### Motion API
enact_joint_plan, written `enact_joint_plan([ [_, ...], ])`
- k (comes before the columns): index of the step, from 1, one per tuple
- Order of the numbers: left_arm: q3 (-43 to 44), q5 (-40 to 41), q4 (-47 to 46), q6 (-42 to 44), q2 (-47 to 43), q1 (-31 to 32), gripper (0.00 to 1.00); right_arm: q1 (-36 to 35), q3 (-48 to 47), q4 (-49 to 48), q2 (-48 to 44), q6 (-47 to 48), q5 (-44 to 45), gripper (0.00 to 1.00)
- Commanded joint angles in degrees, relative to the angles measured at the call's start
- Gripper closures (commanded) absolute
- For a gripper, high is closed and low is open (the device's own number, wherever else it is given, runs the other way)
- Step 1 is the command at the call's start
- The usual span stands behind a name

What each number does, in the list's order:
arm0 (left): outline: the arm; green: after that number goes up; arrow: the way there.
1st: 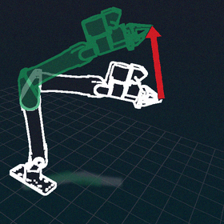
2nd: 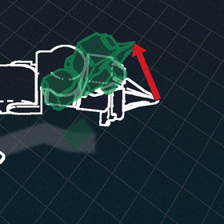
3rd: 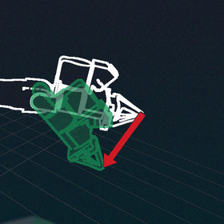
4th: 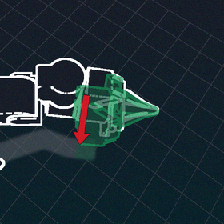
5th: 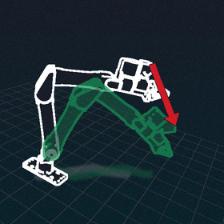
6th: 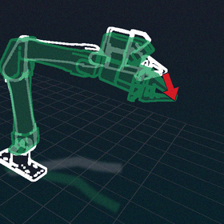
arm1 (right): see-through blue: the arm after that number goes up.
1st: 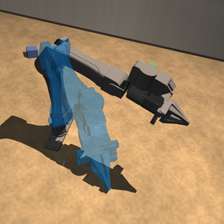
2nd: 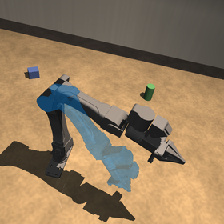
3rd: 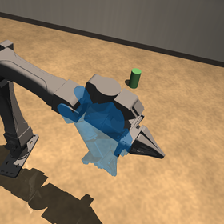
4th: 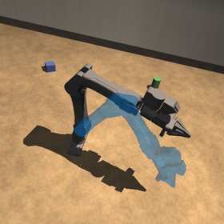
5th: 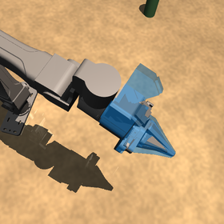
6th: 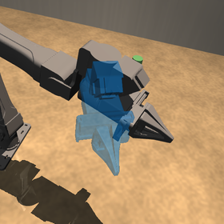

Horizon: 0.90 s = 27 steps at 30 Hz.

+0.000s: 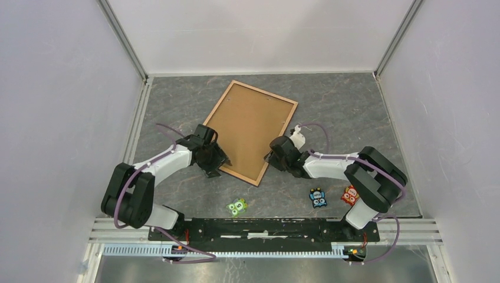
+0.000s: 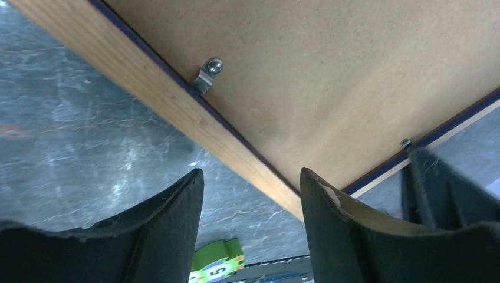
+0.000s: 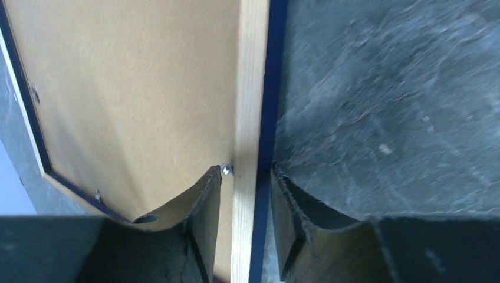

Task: Put the photo into the frame
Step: Adjust the photo frame at the center of the board.

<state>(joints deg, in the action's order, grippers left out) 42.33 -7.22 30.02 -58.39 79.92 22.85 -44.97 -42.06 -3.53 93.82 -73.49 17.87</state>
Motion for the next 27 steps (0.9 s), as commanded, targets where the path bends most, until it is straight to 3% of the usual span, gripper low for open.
enact_joint_plan([
  [1,-1.24,-3.23,-7.14,-9.35,1.92,-0.2,0.35,-1.52,0.32,2.66,-0.84,-0.24,3.19,0.53],
  [8,-6.68,0.81,-9.8,-12.67,0.85,-0.18,0.52,-1.12,5.79,2.11,-9.46,8.47,13.57,0.32],
  [12,-4.9,1.23,-9.28,-8.7,5.66,-0.27,0.65,-0.03,5.57,-0.51,-12.14,18.23,17.01,0.27],
  [17,-2.08,6.99,-3.78,2.54,9.36,-0.45,0.83,5.63,1.81,-4.5,-12.66,35.76,12.63,0.24],
  [20,1.29,5.47,0.13,13.0,12.6,-0.61,0.93,10.24,0.12,-6.53,-12.35,43.56,7.59,0.23],
  [27,5.87,7.05,6.62,25.0,15.17,-0.61,0.98,17.64,-1.38,-2.96,-12.57,49.66,-7.15,0.21],
])
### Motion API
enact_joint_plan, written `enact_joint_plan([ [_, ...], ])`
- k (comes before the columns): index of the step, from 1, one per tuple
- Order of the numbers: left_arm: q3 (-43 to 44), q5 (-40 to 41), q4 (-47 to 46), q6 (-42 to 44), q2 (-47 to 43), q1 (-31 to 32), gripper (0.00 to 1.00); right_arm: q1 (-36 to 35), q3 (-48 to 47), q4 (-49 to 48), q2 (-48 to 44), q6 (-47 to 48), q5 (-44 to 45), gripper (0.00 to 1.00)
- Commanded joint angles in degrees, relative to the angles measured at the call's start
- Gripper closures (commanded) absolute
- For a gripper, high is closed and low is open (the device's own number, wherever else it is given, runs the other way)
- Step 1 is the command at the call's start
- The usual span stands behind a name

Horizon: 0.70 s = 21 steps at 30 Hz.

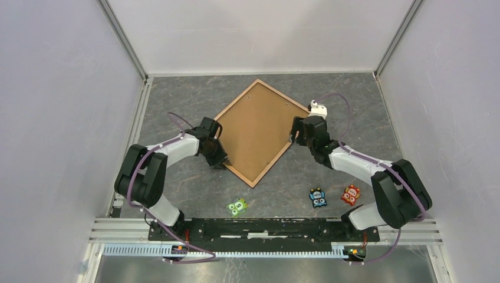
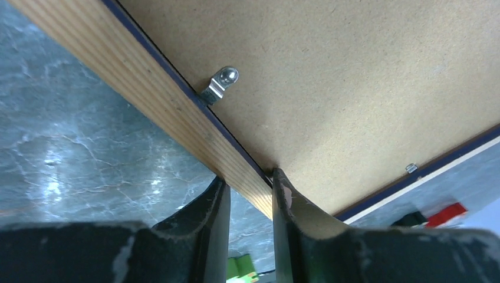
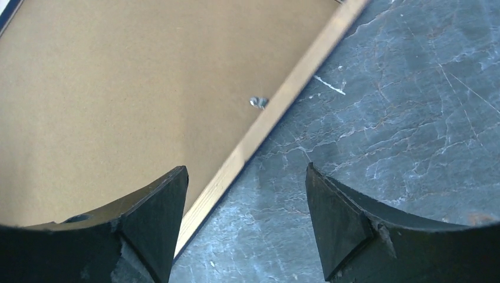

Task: Put the photo into the frame
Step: Adjust the photo frame at the center of the board.

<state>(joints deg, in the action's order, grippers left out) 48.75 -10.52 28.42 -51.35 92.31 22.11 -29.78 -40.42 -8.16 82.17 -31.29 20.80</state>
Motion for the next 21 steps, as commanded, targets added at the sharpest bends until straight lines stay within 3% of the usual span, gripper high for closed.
enact_joint_plan([
  [1,0.53,10.37,8.91,19.57,2.86,0.06,0.98,3.0,-3.94,3.73,-0.41,8.46,-12.0,0.21],
  [7,7.3,14.68,14.01,29.28,2.27,-0.74,0.98,4.35,-6.16,8.05,-1.57,18.27,-12.89,0.2],
  [11,4.58,20.15,13.43,30.77,-1.41,-0.82,0.98,6.02,-10.49,16.21,0.75,23.48,-8.34,0.17],
  [13,3.32,18.76,11.99,31.15,-3.05,-0.98,0.98,7.56,-11.38,17.89,1.34,25.01,-7.29,0.17],
  [21,4.82,17.8,11.15,34.24,-2.35,-0.99,0.98,12.96,-11.39,14.69,3.78,27.39,-16.25,0.17],
])
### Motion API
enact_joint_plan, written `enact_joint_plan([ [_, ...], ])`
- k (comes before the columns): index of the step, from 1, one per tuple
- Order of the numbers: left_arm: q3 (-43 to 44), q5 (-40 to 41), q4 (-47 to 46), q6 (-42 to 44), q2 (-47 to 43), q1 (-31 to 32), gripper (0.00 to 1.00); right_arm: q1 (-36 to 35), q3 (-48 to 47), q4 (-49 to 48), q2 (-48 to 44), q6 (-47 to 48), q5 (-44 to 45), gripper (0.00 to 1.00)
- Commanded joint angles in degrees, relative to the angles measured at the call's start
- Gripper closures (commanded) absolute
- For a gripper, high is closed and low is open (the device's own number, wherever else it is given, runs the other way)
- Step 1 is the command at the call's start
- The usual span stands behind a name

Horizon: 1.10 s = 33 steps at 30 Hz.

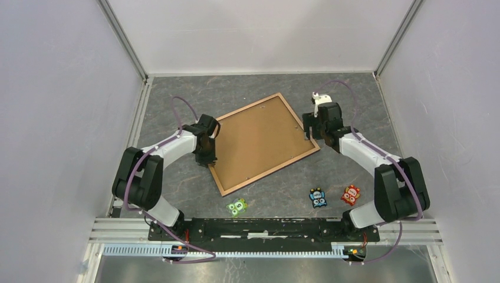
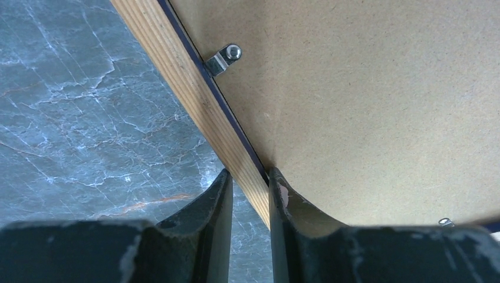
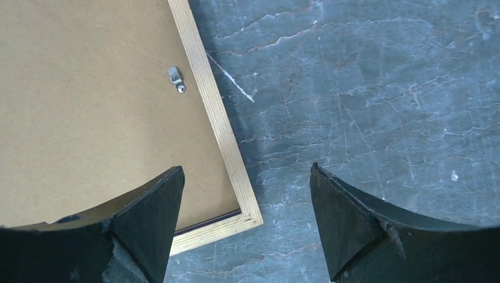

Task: Put the photo into the frame
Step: Adjust the photo frame at the center of the board, then install the photo frame at the center of the board.

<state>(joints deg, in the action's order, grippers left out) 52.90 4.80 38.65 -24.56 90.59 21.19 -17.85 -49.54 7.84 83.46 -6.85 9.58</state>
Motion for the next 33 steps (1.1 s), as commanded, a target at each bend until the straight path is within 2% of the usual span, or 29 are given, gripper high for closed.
enact_joint_plan([
  [1,0.35,1.96,0.36,7.81,-1.18,0.0,0.98,1.09,-2.64,-2.23,3.84,2.84,-6.32,0.17],
  [8,-2.79,-2.11,-3.38,8.21,-5.63,0.14,0.98,1.07,-6.33,-6.35,10.36,2.45,-7.88,0.19],
  [18,-2.81,-2.72,-3.46,8.66,-4.73,0.33,0.98,1.09,-9.1,-9.68,16.82,0.89,-9.09,0.22],
  [26,-2.27,-3.27,-3.09,8.38,-4.54,0.34,0.98,1.1,-10.07,-7.99,19.1,1.56,-8.06,0.26],
  [27,-2.41,-3.3,-3.1,8.34,-4.62,0.32,0.98,0.99,-11.24,-5.44,20.03,2.1,-8.46,0.27],
  [33,-2.11,-3.52,-2.98,8.13,-4.3,0.29,0.98,0.75,-11.64,-2.63,21.98,1.65,-6.54,0.37],
])
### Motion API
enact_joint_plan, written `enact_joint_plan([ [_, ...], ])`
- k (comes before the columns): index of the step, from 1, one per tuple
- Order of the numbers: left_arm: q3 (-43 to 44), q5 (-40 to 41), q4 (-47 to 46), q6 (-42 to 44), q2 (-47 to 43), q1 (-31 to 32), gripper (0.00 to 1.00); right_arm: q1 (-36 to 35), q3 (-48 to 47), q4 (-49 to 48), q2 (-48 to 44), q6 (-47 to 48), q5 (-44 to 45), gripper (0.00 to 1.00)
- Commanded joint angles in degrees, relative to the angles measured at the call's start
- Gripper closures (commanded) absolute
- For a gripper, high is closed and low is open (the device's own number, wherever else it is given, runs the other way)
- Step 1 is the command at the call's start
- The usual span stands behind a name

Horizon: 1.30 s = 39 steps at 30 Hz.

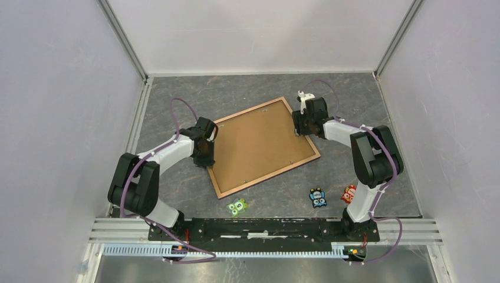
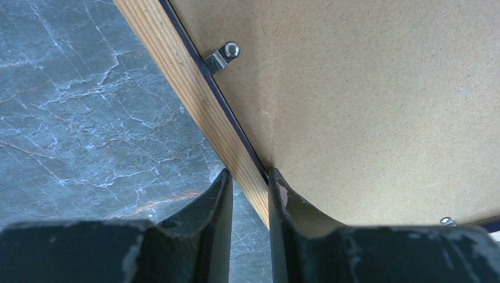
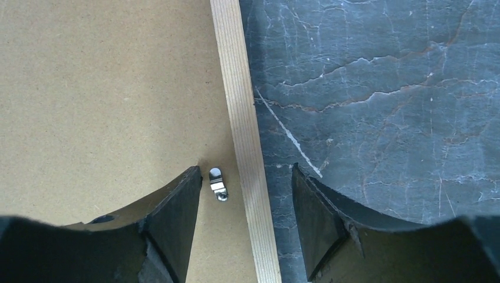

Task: Put the photo into the frame
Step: Install the photo frame at the center of the board.

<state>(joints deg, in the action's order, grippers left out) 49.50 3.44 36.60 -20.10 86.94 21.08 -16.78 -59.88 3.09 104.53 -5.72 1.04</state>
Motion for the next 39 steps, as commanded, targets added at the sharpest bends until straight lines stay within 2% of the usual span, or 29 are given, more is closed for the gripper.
enact_joint_plan([
  [1,1.33,-2.36,-0.93,3.66,-0.63,0.45,0.98,-0.4,-0.91,2.24,0.65,0.66,2.31,0.37],
  [10,0.86,-1.94,-0.54,3.41,-1.24,0.4,0.98,-0.6,0.87,3.51,-1.3,1.9,4.08,0.45],
  [23,1.06,-2.69,-0.81,2.41,-1.53,0.35,0.98,-0.68,4.12,2.4,-4.15,1.89,3.12,0.83],
  [26,1.32,-3.15,-0.69,2.26,-1.09,0.38,0.98,-0.67,4.68,1.93,-4.75,1.83,2.57,1.0],
  [30,1.21,-3.18,-0.71,2.17,-1.16,0.4,0.98,-0.62,5.12,1.23,-5.67,1.6,2.38,0.99],
  [31,1.13,-3.1,-0.68,2.17,-1.29,0.42,0.98,-0.64,5.23,1.07,-5.95,1.23,2.21,0.94],
  [33,1.15,-3.0,-0.7,2.17,-1.38,0.37,0.98,-0.59,5.66,0.68,-6.73,0.51,2.06,0.71],
  [34,1.22,-3.0,-0.69,2.09,-1.42,0.42,0.98,-0.61,6.24,-0.03,-7.1,0.31,1.96,0.67],
  [39,1.37,-3.18,-0.59,1.95,-1.33,0.38,0.98,-0.63,5.31,1.58,-5.89,0.66,3.08,0.65],
])
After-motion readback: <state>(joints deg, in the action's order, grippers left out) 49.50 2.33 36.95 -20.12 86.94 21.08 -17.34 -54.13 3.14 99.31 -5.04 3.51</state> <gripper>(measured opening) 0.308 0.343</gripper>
